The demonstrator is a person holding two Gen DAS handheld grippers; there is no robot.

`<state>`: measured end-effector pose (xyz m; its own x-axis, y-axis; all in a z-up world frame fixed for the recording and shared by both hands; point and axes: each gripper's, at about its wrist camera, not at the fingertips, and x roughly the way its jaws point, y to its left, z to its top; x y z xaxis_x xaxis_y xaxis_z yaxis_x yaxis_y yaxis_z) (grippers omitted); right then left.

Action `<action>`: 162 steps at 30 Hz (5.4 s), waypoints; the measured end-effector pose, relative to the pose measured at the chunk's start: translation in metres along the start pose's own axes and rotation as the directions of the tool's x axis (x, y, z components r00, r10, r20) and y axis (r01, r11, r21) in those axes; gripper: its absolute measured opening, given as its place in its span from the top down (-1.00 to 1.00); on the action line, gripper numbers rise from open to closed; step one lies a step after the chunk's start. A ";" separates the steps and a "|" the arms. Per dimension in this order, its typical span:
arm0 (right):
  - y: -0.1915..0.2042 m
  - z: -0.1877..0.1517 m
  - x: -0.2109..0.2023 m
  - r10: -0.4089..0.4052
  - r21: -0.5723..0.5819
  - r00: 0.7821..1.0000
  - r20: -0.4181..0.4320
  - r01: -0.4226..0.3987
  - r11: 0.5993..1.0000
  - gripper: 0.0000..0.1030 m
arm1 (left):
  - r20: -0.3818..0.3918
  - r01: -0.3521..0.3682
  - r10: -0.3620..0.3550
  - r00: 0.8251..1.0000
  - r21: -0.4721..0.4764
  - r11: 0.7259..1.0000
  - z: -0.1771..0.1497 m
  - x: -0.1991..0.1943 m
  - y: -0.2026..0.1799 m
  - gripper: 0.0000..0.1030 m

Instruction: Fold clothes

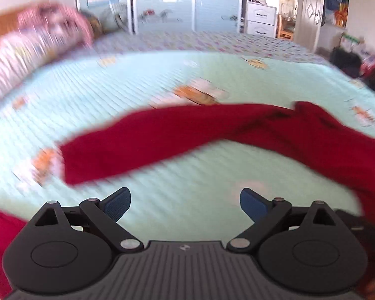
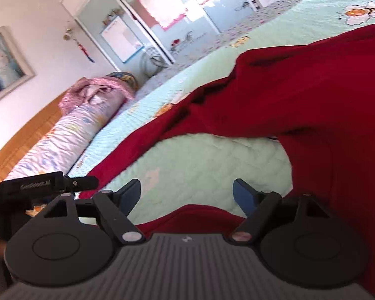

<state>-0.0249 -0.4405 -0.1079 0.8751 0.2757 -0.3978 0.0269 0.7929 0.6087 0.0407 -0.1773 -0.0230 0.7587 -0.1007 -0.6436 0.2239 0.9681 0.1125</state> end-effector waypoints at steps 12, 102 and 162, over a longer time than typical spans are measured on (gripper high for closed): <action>0.000 -0.011 -0.008 0.041 -0.018 0.999 0.020 -0.041 0.999 -0.69 | 0.238 -0.349 0.255 0.937 0.622 0.701 -0.051 0.065 0.017 -0.88; 0.049 0.034 -0.033 -0.099 -0.361 0.995 -0.017 0.086 0.929 -0.71 | 0.079 0.118 -0.088 0.993 -0.729 0.674 0.057 0.179 0.188 0.91; -0.021 -0.001 -0.037 -0.045 -0.161 0.999 0.011 0.046 0.986 -0.78 | -0.012 -0.255 0.433 0.901 -0.823 0.508 0.068 0.143 0.238 -0.12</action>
<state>-0.0580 -0.4670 -0.1065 0.8783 0.2338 -0.4170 -0.0112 0.8820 0.4711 0.2442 0.0231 -0.0374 0.7734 0.3315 -0.5403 -0.5832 0.7062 -0.4015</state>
